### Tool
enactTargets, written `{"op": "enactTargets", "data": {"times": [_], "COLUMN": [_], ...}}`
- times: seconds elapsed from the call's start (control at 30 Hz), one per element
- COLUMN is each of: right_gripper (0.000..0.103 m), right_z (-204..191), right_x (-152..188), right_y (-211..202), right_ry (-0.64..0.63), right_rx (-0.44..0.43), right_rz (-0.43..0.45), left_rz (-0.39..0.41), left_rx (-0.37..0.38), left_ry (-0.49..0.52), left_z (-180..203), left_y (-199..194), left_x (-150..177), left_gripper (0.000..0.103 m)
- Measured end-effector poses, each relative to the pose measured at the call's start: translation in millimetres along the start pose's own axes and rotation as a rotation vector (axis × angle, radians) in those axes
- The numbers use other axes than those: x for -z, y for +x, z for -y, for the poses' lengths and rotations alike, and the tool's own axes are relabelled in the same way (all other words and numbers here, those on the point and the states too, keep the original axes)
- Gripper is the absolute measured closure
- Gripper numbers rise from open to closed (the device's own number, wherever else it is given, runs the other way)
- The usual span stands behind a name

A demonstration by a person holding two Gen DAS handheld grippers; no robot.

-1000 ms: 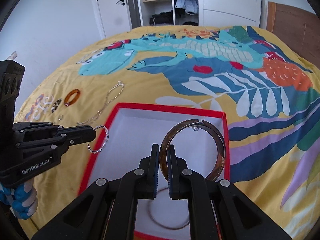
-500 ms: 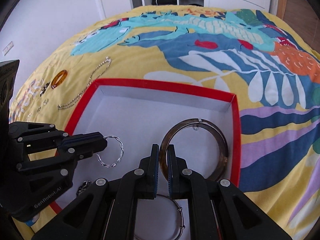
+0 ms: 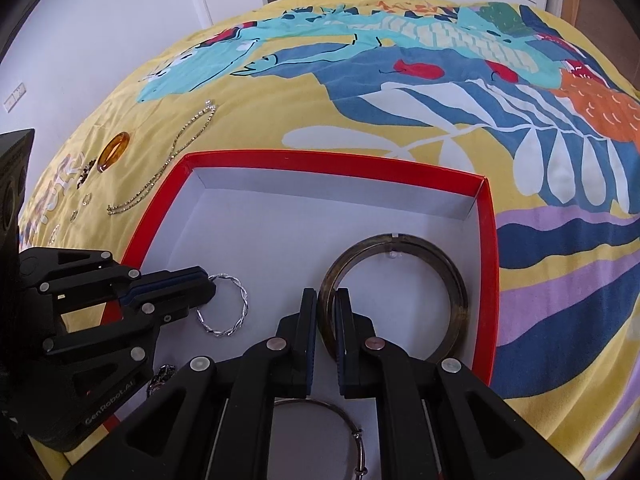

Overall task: Organize jewelry
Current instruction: 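Carry hoop and dark bangle into the red box and open both tools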

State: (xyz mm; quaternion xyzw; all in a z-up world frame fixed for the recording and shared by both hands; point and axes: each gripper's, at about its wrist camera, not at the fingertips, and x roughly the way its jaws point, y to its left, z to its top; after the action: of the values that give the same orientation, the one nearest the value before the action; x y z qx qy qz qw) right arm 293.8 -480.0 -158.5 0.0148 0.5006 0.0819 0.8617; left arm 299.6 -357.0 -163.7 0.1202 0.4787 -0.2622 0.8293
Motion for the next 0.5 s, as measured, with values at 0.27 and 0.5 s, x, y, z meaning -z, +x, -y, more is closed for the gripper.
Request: {"op": "enactTargets", "data": {"times": [0.27,0.5], "right_gripper": [0.088,0.08], "right_z": [0,2], "right_x": [3,8], "right_y": [-4,-21], "right_ry": [0.005,0.026], "right_rx": [0.008,0.022], "right_rz": [-0.003,0.011], "left_rz": [-0.004,-0.016], "left_rx": [-0.006,-0.005], "left_ry": [-0.007,-0.017], "left_z": [0,-1], "left_y": [-1,-8], "left_x": [-2,-1], "left_gripper": [0.099,0.098]}}
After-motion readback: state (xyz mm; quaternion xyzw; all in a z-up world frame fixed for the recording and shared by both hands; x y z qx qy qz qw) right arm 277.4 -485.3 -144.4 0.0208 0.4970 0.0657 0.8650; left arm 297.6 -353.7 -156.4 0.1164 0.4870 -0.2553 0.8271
